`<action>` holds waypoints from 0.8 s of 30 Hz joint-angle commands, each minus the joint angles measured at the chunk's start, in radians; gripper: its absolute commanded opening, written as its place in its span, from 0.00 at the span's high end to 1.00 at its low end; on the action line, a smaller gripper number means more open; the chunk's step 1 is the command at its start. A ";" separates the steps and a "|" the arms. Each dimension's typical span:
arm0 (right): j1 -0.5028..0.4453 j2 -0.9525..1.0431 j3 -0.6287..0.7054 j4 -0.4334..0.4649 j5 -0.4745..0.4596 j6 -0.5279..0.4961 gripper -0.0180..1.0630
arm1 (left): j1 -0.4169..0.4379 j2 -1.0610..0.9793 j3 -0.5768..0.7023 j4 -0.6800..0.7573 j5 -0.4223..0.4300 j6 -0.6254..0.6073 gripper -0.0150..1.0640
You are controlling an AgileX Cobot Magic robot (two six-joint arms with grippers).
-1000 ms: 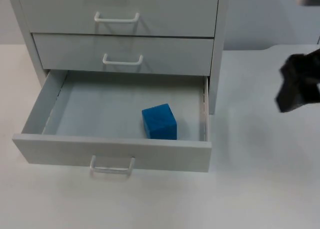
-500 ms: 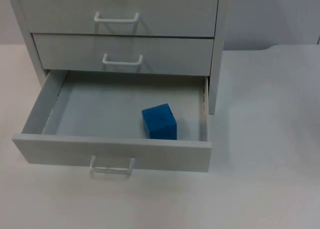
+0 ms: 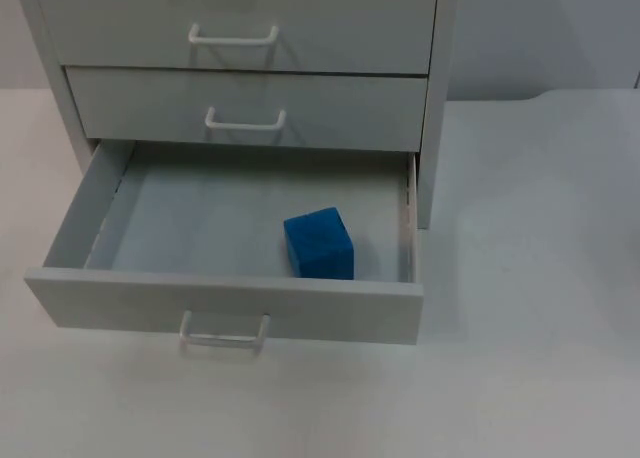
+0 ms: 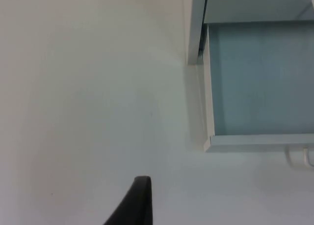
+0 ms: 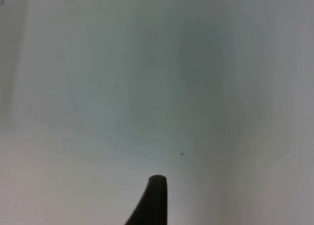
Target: Open the drawer with the left hand, place the block into the drawer with the right hand, then close the drawer with the left hand.
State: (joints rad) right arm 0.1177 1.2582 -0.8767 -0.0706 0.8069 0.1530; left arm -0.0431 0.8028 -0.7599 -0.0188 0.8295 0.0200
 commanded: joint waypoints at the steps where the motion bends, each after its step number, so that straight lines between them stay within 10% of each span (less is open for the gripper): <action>1: -0.007 -0.015 0.003 0.002 -0.016 -0.011 0.24 | 0.003 -0.006 -0.002 0.008 0.006 0.001 0.01; 19: -0.007 -0.018 0.003 0.002 -0.029 -0.011 0.24 | 0.003 -0.004 -0.002 -0.033 0.002 0.019 0.01; 24: -0.007 -0.018 0.003 0.002 -0.029 -0.011 0.24 | 0.003 -0.004 -0.002 -0.162 -0.005 0.132 0.18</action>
State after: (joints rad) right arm 0.1177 1.2500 -0.8767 -0.0706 0.7864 0.1530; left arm -0.0431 0.8028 -0.7599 -0.1384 0.8293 0.1262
